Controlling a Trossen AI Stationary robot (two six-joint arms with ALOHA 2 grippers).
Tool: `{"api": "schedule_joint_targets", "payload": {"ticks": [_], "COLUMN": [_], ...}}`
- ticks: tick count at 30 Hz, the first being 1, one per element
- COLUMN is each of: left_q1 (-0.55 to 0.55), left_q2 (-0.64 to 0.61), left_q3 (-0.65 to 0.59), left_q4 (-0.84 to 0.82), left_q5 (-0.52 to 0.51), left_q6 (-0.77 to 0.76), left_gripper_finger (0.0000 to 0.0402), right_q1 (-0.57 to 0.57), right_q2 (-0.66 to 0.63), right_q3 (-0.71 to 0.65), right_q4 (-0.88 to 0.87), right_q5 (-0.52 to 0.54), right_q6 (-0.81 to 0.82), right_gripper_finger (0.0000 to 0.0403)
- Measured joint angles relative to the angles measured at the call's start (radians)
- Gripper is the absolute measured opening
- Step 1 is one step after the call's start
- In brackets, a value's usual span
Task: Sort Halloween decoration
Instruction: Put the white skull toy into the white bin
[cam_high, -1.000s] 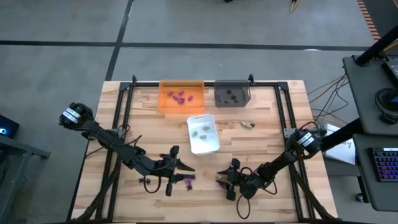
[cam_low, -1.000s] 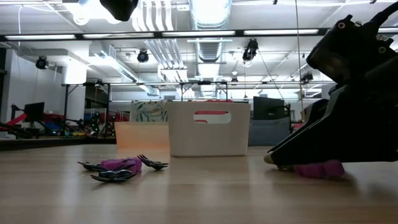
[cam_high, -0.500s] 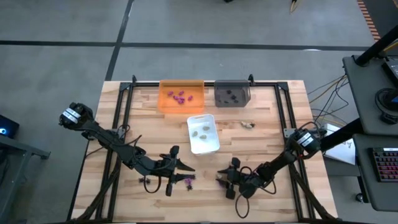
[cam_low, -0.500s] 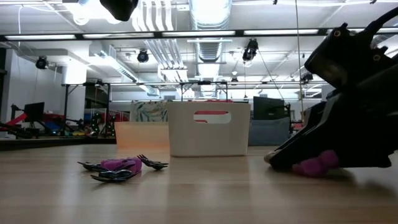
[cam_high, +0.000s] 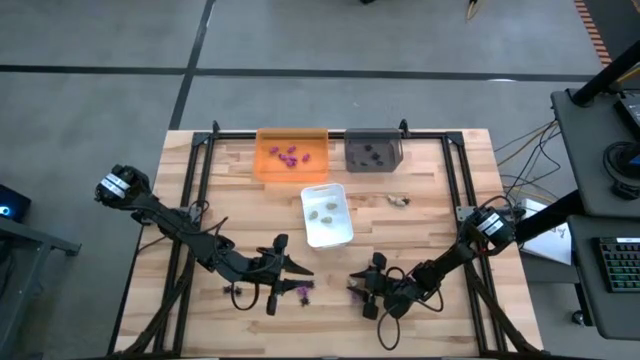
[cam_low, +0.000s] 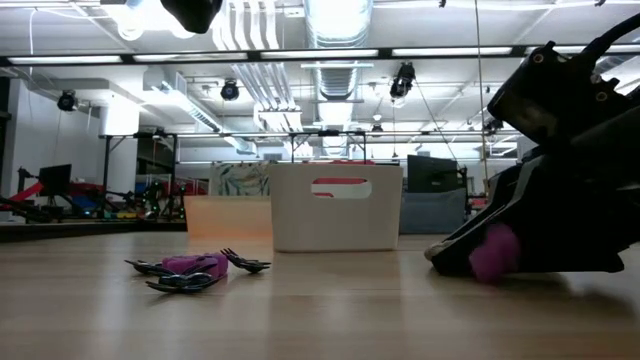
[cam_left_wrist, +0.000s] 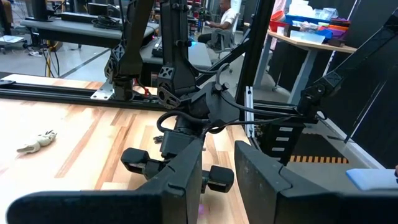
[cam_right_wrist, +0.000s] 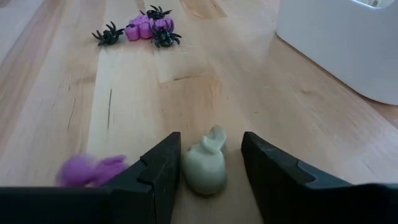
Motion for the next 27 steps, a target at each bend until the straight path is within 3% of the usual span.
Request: {"api": "schedule_joint_targets", "payload": {"ticks": [5,15,27], "left_q1": [0.0,0.0,-0.001], "left_q2": [0.0,0.0,0.0], "left_q3": [0.0,0.0,0.0], "left_q4": [0.002,0.002,0.002], "left_q5": [0.0,0.0,0.0], "left_q6": [0.0,0.0,-0.001], "left_gripper_finger": [0.0078,0.0077,0.0078], "right_q1": [0.0,0.0,0.0], "right_q2": [0.0,-0.001,-0.051], "right_q3": [0.0,0.0,-0.002], "right_q4": [0.001,0.004,-0.02], "right_q5": [0.0,-0.002,-0.021], "right_q6": [0.0,-0.024,-0.066], "right_gripper_finger": [0.0159,0.008,0.0088]}}
